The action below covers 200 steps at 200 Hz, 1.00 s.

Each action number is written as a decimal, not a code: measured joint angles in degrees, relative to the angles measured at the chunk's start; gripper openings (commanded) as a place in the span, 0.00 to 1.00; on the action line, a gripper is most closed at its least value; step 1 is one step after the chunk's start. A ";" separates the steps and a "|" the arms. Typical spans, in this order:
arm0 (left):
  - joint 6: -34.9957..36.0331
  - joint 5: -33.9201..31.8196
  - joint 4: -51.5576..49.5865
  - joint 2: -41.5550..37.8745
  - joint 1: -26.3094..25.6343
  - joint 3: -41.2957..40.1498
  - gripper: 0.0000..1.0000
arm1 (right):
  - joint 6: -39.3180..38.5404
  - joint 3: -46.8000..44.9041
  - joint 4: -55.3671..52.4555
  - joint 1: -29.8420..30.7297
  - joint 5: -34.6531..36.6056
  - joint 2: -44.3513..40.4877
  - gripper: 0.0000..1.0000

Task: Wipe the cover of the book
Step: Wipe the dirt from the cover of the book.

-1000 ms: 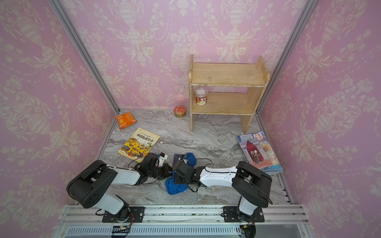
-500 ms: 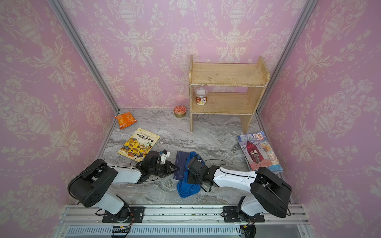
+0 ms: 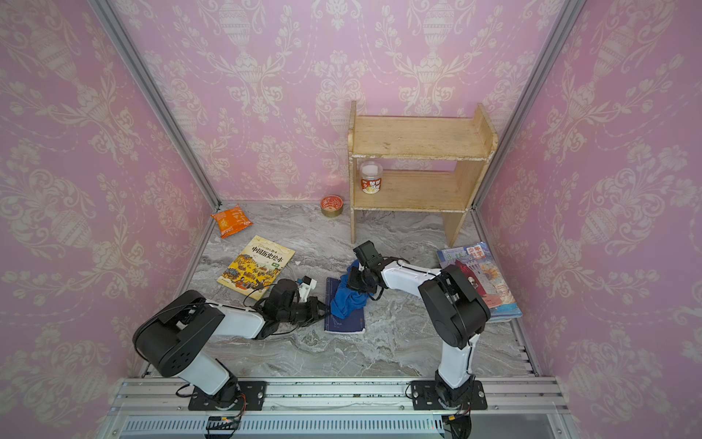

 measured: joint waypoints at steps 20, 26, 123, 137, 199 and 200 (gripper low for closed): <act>-0.55 0.00 0.68 1.33 -0.07 -0.07 0.00 | -0.02 2.32 0.04 3.28 1.38 1.51 0.00; -0.87 0.04 0.96 1.88 -0.07 -0.07 0.00 | 0.00 2.97 0.26 4.70 1.62 2.05 0.00; -3.41 1.62 2.86 2.64 -1.90 -1.62 0.00 | 3.56 -19.67 9.97 12.20 5.92 -14.27 0.00; -3.26 1.53 2.60 2.10 -1.92 -1.62 0.00 | 5.46 -24.85 10.82 12.83 6.45 -19.02 0.00; -2.12 -0.52 2.64 1.66 0.55 -0.35 0.49 | 9.38 -36.87 10.60 13.77 7.63 -32.30 0.00; -2.10 -0.57 2.64 1.70 0.59 -0.26 0.49 | 9.38 -36.89 10.60 13.77 7.63 -32.30 0.00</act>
